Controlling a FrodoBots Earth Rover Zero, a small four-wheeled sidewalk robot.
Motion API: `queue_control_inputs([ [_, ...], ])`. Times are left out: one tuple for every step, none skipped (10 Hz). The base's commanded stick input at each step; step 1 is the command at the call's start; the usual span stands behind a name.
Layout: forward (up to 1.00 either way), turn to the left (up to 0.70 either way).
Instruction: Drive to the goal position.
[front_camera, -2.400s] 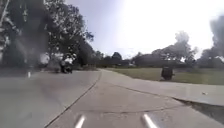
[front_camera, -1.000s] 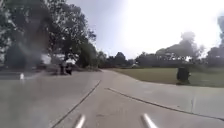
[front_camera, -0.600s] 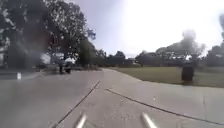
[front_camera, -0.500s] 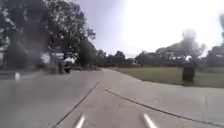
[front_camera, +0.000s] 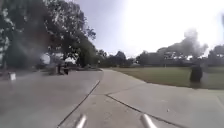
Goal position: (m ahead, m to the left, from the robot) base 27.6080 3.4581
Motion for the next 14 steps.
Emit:
queue_control_inputs([
  [0.7, 0.0],
  [0.7, 0.0],
  [0.7, 0.0],
  [0.7, 0.0],
  [0.7, 0.0],
  [0.7, 0.0],
  [0.7, 0.0],
  [0.7, 0.0],
  [0.7, 0.0],
  [0.7, 0.0],
  [0.7, 0.0],
  [0.7, 0.0],
  [0.7, 0.0],
  [0.7, 0.0],
])
